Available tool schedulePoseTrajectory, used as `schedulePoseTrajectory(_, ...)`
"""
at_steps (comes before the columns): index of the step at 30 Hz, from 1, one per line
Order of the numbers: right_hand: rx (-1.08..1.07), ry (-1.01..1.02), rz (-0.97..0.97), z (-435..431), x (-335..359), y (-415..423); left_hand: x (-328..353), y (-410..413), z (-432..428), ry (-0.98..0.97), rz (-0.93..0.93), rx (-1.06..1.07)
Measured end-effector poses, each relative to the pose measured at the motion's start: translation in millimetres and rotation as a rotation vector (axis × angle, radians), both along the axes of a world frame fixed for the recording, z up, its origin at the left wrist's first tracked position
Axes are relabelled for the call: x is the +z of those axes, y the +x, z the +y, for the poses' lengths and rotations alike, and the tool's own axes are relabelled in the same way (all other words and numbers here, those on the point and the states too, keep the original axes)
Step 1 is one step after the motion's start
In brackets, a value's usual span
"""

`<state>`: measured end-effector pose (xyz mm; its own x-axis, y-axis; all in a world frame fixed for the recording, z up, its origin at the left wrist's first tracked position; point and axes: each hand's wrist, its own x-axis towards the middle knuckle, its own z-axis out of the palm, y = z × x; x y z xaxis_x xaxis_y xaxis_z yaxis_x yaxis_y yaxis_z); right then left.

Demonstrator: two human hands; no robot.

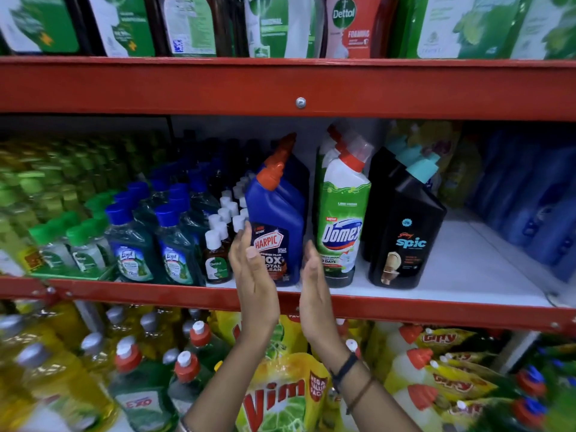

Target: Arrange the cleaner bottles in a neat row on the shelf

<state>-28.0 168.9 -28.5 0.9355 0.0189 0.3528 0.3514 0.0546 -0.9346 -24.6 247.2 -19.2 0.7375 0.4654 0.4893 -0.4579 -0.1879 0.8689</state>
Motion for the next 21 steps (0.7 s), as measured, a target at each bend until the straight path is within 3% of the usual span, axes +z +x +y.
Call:
schedulePoseTrajectory(6, 0.018, 0.207, 0.159, 10.9, 2.0, 26.9, 2.8, 1.5, 9.9, -0.094, 0.097, -0.104)
schedulePoseTrajectory(21, -0.021, 0.205, 0.142, 7.8, 6.0, 20.6, 1.5, -1.0, 14.0, -0.076, 0.069, -0.131)
